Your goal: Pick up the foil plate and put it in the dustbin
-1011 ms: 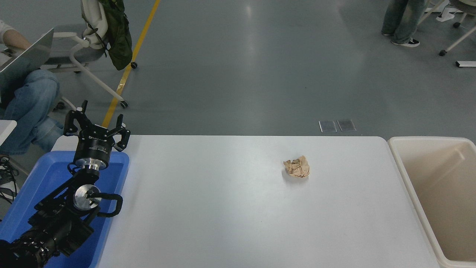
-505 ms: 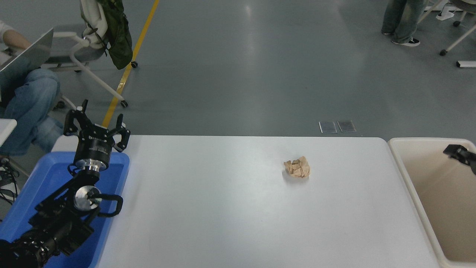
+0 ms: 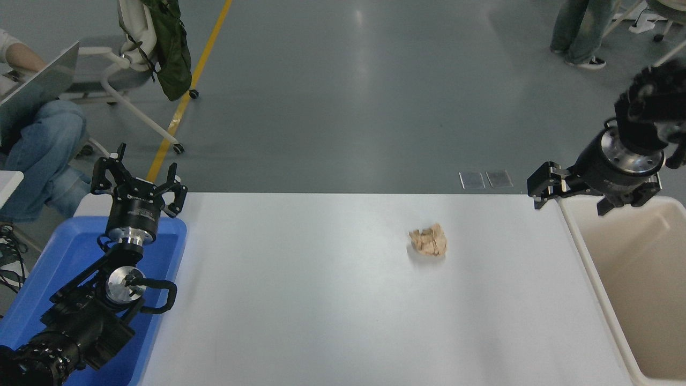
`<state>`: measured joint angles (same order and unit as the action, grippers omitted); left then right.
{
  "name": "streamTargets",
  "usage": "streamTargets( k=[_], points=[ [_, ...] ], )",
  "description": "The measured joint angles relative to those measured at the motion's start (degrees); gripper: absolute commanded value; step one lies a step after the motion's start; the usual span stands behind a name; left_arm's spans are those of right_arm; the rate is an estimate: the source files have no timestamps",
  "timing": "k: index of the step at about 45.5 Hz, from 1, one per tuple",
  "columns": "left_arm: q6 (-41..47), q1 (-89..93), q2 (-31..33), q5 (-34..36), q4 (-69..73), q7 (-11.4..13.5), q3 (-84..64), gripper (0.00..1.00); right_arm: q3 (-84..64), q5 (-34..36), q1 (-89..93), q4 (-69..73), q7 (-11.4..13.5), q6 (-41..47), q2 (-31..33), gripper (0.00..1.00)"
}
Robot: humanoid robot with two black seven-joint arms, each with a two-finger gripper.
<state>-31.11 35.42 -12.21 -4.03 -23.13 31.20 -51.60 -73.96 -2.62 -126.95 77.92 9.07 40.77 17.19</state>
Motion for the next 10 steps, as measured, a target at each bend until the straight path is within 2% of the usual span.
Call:
streamTargets(
  k=[10],
  points=[
    [0.01,0.0,-0.01,0.0,0.01,0.0,0.0,0.99,-2.15,2.37,-5.39,1.52,-0.01,2.6,-3.01,1.0]
  ],
)
